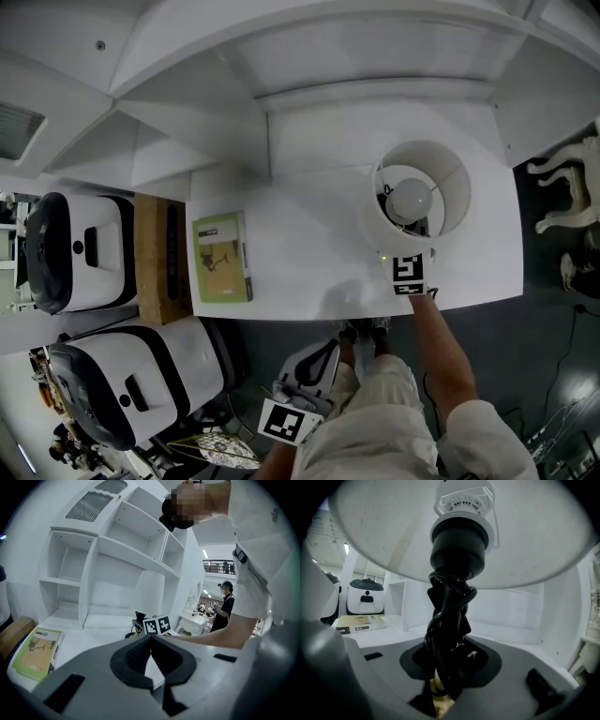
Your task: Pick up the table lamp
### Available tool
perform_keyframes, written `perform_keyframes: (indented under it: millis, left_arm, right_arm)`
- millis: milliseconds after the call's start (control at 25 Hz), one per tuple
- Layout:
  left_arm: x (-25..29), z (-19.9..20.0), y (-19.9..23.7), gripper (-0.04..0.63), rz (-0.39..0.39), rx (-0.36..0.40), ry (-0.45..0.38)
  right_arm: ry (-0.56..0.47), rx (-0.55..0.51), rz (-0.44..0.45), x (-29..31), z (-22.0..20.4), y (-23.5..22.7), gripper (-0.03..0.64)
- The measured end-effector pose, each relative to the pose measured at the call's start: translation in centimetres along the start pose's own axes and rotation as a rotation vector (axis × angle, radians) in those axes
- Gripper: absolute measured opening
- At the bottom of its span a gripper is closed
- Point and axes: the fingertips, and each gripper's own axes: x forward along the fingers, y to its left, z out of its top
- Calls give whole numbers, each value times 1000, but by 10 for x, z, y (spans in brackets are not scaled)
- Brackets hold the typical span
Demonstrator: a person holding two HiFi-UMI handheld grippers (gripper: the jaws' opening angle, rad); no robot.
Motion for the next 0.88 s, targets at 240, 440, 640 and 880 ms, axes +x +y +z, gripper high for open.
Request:
perform_keyframes:
  millis: [240, 440, 640, 880]
  left_arm:
    - [-3, 3, 2, 11, 12, 3, -29]
    - [-4, 8, 2, 11, 15, -2, -49]
    - [-7, 14, -4, 11, 1, 18, -68]
    - [-14, 36, -15, 11, -5, 26, -130]
  right_arm:
    - [11, -5, 12, -11, 1, 3, 118]
    - [17, 20, 36, -21, 7, 6, 112]
    - [18, 11, 72, -38, 27, 11, 112]
    - [15, 17, 104, -64, 57, 13, 112]
